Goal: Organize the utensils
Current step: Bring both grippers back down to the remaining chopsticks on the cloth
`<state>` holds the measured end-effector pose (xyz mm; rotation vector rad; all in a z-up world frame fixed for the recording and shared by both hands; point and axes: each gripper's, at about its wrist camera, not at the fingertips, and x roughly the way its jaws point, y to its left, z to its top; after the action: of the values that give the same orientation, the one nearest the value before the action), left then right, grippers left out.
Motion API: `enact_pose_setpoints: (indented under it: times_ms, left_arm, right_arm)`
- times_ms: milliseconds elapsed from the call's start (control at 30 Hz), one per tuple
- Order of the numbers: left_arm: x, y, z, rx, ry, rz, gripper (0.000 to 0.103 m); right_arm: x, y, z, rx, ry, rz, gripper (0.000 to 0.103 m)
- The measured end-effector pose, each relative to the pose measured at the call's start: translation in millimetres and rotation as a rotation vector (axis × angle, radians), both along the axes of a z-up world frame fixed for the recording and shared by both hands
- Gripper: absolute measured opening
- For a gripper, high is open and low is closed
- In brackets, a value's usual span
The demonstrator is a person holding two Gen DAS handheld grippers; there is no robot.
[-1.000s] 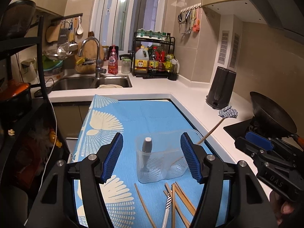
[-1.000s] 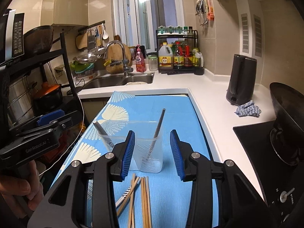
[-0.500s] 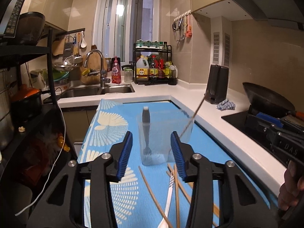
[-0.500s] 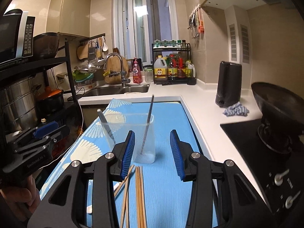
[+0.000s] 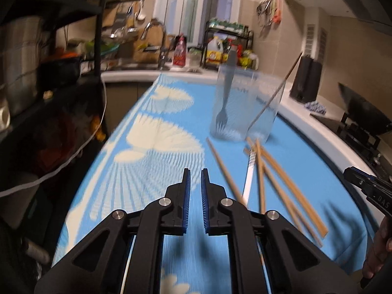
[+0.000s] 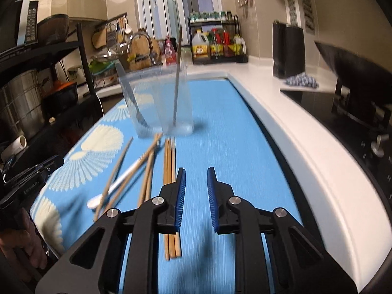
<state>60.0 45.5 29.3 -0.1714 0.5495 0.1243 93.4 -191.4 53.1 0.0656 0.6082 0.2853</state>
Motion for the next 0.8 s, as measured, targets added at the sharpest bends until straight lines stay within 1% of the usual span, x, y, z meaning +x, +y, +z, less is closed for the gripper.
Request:
enact_pose_setpoints:
  times_ms: [100, 167, 233, 300, 467, 600, 700, 800]
  left_arm:
    - [0.1, -11.9, -16.4, -0.006, 0.043, -0.048, 0.009]
    - [1.5, -22.0, -18.8, -0.003, 0.041, -0.095, 0.009]
    - [2.8, -28.2, -20.1, -0.001, 0.037, -0.119, 0.009]
    - [5.3, -30.6, -22.2, -0.015, 0.042, -0.138, 0.009]
    - [5.7, -31.7, -28.4, -0.028, 0.053, -0.144, 0.009]
    - [5.5, -31.7, -27.0, -0.034, 0.040, -0.148, 0.009]
    - [8.3, -37.3, -27.1, -0.047, 0.042, -0.173, 0.009]
    - [11.8, -48.2, -28.3, -0.038, 0.050, -0.200, 0.010]
  right_arm:
    - [-3.4, 3.1, -16.8, -0.008, 0.040, 0.015, 0.018]
    - [-3.8, 4.9, -26.2, -0.009, 0.063, 0.030, 0.018]
    - [-3.0, 7.6, -32.3, -0.008, 0.082, 0.040, 0.018]
    - [-2.3, 10.4, -36.9, -0.012, 0.091, 0.052, 0.018]
    - [-0.4, 14.9, -43.3, -0.025, 0.108, 0.067, 0.019]
    - [0.5, 19.0, -47.0, -0.037, 0.124, 0.082, 0.019]
    - [0.2, 20.5, -51.1, -0.055, 0.130, 0.082, 0.019]
    - [0.4, 19.9, -51.1, -0.049, 0.136, 0.089, 0.019]
